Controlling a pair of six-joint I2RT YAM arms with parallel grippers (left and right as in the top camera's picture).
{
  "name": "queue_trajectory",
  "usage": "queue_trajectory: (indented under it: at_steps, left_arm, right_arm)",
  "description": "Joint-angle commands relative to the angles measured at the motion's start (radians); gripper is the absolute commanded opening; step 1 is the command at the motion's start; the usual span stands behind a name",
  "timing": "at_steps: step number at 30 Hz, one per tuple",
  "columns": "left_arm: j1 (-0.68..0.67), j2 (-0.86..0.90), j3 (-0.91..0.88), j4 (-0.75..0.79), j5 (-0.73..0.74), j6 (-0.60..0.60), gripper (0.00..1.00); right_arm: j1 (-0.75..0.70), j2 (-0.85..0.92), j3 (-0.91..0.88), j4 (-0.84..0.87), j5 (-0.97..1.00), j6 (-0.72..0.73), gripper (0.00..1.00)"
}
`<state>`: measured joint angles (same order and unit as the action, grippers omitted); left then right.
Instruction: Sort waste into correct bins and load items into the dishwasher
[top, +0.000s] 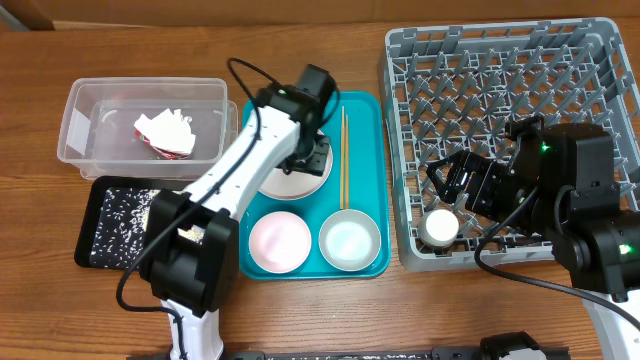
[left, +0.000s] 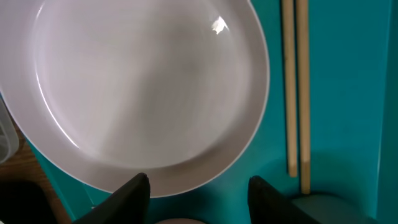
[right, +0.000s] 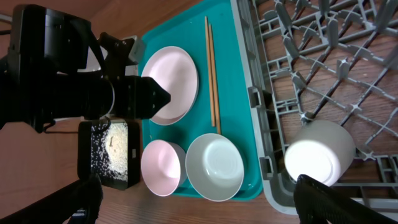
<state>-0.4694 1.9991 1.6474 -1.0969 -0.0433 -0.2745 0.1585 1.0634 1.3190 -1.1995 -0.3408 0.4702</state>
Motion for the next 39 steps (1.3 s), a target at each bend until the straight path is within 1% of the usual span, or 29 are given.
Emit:
queue_trajectory:
  at_steps: [1, 5, 8, 11, 13, 14, 15, 19, 22, 25, 28, 29, 33, 35, 37, 39]
  left_arm:
    - [-0.002, -0.041, 0.011, -0.026, -0.048, -0.071, 0.53]
    - [0.013, -0.133, 0.011, -0.105, -0.059, -0.14, 0.51]
    - [0.02, -0.226, 0.011, -0.152, -0.079, -0.126, 0.5]
    - [0.01, -0.344, 0.011, -0.219, -0.145, -0.114, 0.51]
    - [-0.011, -0.442, 0.011, -0.266, -0.172, -0.114, 0.55]
    - [-0.024, -0.488, 0.011, -0.284, -0.18, -0.114, 0.7]
    - [-0.036, -0.531, 0.011, -0.302, -0.186, -0.114, 1.0]
    - [-0.066, -0.69, 0.011, -0.366, -0.171, -0.115, 1.0]
    - [-0.066, -0.774, 0.011, -0.369, -0.126, -0.114, 1.0]
    - [-0.066, -0.832, 0.011, -0.369, -0.121, -0.114, 1.0]
    - [-0.066, -0.86, 0.011, -0.384, -0.276, -0.114, 1.0]
    - [-0.066, -0.864, 0.011, -0.388, -0.301, -0.114, 1.0]
    - [-0.061, -0.867, 0.01, -0.398, -0.305, -0.113, 1.0]
    - [-0.044, -0.883, 0.009, -0.397, -0.327, -0.073, 1.0]
    - [-0.003, -0.913, -0.012, -0.341, -0.332, -0.064, 1.0]
    - [0.06, -0.967, -0.077, -0.209, -0.289, -0.017, 1.0]
  right_arm:
    - [-0.002, 0.0, 0.011, -0.006, 0.008, -0.007, 1.0]
    - [-0.002, 0.0, 0.011, -0.013, 0.01, -0.006, 1.0]
    - [-0.002, 0.0, 0.011, -0.014, 0.01, -0.006, 1.0]
    - [-0.002, 0.0, 0.011, -0.014, 0.019, -0.006, 1.0]
    - [-0.002, 0.0, 0.011, -0.006, 0.033, -0.002, 1.0]
    - [-0.002, 0.0, 0.011, -0.006, 0.033, -0.002, 1.0]
    - [-0.002, 0.0, 0.011, -0.008, 0.033, -0.002, 1.0]
    - [-0.002, 0.0, 0.011, -0.007, 0.033, -0.002, 1.0]
    - [-0.002, 0.0, 0.011, -0.007, 0.033, -0.002, 1.0]
    - [-0.002, 0.0, 0.011, -0.007, 0.033, -0.002, 1.0]
    - [-0.002, 0.0, 0.011, -0.007, 0.033, -0.002, 1.0]
    - [-0.002, 0.0, 0.011, -0.007, 0.033, -0.002, 1.0]
    - [-0.002, 0.0, 0.011, -0.007, 0.033, -0.002, 1.0]
    - [-0.002, 0.0, 0.011, -0.007, 0.033, -0.002, 1.0]
    - [-0.002, 0.0, 0.011, -0.007, 0.033, -0.002, 1.0]
    - [-0.002, 0.0, 0.011, -0.007, 0.033, -0.002, 1.0]
